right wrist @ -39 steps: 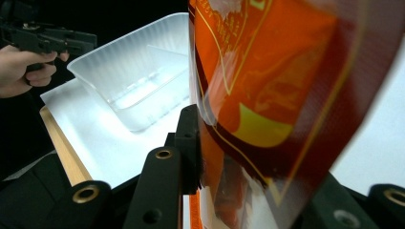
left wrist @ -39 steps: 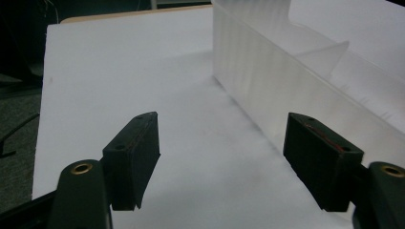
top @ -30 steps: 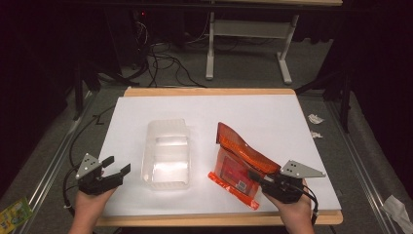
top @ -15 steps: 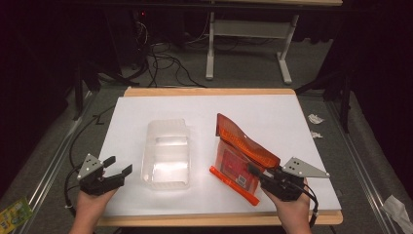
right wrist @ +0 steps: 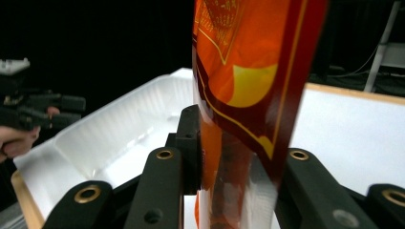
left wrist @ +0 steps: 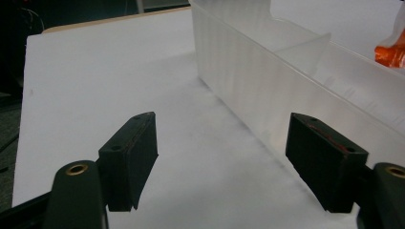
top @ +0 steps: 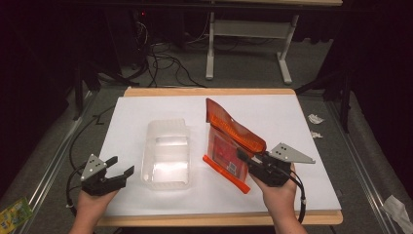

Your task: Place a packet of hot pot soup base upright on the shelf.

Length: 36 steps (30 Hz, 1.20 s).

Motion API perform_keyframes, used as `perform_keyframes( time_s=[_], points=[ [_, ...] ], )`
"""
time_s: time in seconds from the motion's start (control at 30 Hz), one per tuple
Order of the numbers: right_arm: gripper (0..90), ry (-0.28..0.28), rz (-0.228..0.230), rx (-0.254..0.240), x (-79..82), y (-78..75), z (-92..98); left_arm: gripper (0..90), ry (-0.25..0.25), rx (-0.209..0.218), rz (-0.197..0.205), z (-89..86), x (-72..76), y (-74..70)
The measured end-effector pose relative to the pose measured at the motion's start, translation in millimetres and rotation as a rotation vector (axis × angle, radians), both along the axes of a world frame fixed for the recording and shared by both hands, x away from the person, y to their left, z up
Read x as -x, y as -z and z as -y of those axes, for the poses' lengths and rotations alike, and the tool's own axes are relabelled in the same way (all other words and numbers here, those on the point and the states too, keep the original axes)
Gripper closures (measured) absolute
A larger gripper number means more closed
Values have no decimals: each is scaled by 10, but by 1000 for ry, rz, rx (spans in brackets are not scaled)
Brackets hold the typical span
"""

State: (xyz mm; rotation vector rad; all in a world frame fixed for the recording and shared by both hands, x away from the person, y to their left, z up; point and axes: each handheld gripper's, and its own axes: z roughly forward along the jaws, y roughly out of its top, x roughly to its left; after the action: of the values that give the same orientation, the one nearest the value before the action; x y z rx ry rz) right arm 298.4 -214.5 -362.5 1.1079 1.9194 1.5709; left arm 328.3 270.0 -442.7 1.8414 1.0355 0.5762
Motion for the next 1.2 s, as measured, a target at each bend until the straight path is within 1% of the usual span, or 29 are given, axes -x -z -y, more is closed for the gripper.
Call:
perform_keyframes(
  time_s=[0.13,0.23,0.4,0.5,0.67,0.83,0.93,1.03,1.07,1.17,1.2],
  points=[
    [728,-3,16,-17,-77,-124,-71,271,-8,9,3,-18,-4,-4],
    [728,-6,27,-11,-122,-200,-152,270,-16,16,0,-33,-3,-3],
    [728,-29,32,-9,-195,-265,-308,270,-19,25,-2,-51,-3,-7],
    [728,-42,40,-17,-226,-295,-410,270,-34,24,-2,-62,-8,-7],
    [728,-62,51,-40,-276,-345,-588,270,-38,25,-7,-80,-14,-11],
    [728,-91,54,-52,-345,-366,-782,269,-35,27,-8,-79,-14,-12],
    [728,-100,60,-52,-385,-363,-902,267,-35,38,-6,-86,-15,-9],
    [728,-109,57,-60,-427,-349,-1004,259,-23,55,8,-91,0,-16],
    [728,-109,53,-64,-438,-342,-1038,259,-18,54,15,-94,6,-24],
    [728,-106,59,-52,-463,-315,-1137,256,-14,61,31,-93,21,-40],
    [728,-105,53,-56,-470,-301,-1173,255,-14,62,33,-94,20,-40]
  ],
)
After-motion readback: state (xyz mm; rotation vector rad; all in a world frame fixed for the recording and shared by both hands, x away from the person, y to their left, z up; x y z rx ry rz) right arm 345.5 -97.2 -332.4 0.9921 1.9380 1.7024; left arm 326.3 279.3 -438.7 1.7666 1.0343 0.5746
